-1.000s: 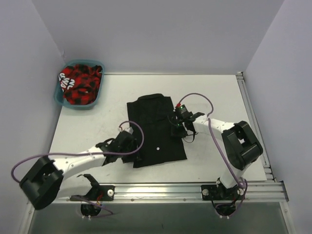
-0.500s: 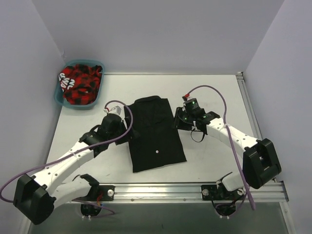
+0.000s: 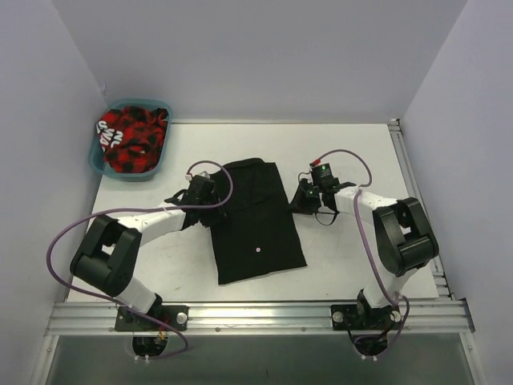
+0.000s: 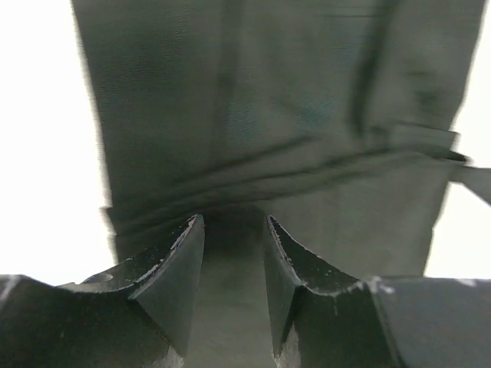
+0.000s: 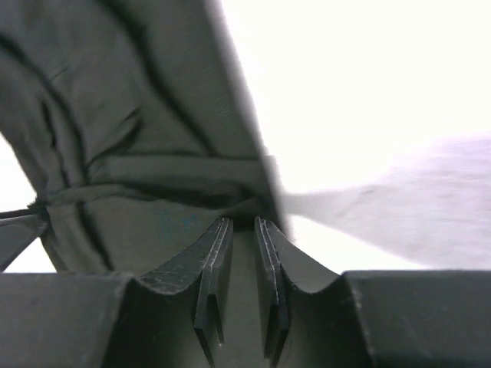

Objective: Fold and stack the long sleeve shirts
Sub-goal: Fold the shirt

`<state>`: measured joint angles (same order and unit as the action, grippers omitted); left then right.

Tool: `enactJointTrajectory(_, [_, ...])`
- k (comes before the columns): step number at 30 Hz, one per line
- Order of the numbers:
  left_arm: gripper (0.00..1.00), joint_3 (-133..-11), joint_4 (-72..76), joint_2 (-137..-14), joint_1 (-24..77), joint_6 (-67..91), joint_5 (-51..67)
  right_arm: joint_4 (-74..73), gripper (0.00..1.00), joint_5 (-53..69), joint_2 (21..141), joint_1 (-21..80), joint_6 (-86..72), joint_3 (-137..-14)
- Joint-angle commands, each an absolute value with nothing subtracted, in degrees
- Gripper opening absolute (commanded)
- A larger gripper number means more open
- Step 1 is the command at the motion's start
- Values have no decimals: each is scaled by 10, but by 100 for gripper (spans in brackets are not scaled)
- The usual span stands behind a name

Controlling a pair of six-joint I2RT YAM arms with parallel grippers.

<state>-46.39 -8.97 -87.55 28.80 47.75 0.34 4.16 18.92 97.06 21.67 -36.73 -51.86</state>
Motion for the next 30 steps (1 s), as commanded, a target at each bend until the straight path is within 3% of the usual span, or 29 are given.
enactJointTrajectory(1, [45,-459,-45,-908,273,476,4,63,19,201,977,192,-371,-502])
enactJointTrajectory(5, [50,-496,-81,-914,276,459,17,32,18,186,977,181,-351,-502])
enactJointTrajectory(8, [66,-514,-123,-854,286,445,5,3,17,180,931,181,-337,-499])
enactJointTrajectory(9, [76,-517,-160,-814,298,438,-18,-20,18,167,897,185,-329,-497])
enactJointTrajectory(12, [85,-516,-237,-729,329,440,-47,-86,21,161,833,188,-324,-491])
enactJointTrajectory(13, [89,-509,-253,-709,336,444,-62,-115,27,163,816,192,-328,-481])
enactJointTrajectory(16, [91,-465,-292,-636,356,452,-65,-163,44,156,755,221,-335,-444])
enactJointTrajectory(17, [91,-454,-298,-620,358,450,-61,-173,46,143,740,235,-344,-435])
enactJointTrajectory(23, [91,-460,-305,-590,352,372,-83,-184,45,120,644,386,-434,-373])
enactJointTrajectory(30, [91,-596,-253,-776,292,319,-47,-100,39,100,663,466,-530,-336])
